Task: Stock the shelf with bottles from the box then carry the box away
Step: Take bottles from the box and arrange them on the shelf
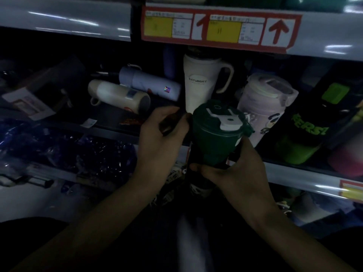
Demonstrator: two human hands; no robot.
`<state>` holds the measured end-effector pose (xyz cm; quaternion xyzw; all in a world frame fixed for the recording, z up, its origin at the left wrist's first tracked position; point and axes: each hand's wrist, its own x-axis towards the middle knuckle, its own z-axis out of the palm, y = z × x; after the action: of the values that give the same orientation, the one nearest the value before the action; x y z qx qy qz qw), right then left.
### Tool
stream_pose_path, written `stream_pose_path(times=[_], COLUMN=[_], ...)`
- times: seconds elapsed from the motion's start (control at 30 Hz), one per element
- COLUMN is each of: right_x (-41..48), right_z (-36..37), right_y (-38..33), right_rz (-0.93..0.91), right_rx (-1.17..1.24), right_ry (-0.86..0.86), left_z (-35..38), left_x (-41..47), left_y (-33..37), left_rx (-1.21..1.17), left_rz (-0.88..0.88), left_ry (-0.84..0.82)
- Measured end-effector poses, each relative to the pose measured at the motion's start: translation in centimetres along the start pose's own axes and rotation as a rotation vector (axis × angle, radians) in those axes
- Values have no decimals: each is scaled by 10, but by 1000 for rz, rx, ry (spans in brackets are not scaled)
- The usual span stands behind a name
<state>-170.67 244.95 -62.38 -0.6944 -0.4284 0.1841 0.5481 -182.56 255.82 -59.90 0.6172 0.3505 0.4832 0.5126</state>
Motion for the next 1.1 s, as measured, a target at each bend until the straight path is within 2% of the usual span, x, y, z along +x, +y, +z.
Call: stream_pose_path(times=[0.47,0.67,0.93,1.1], right_x=[51,67,75,77], right_z=[31,43,51,54], right_y=[-24,-19,-13,-8], right_rz=[-141,-126,-94,-91], right_rx=[42,-10,6,26], right_ry=[124,149,199,186], left_z=[-2,6,15,18], left_x=[4,13,18,24], left_y=[6,6,4,3], left_rx=[-224,-246,-251,-229], left_rz=[-54,-151,-123,-179], left_ry=[-8,-13,-4,-11])
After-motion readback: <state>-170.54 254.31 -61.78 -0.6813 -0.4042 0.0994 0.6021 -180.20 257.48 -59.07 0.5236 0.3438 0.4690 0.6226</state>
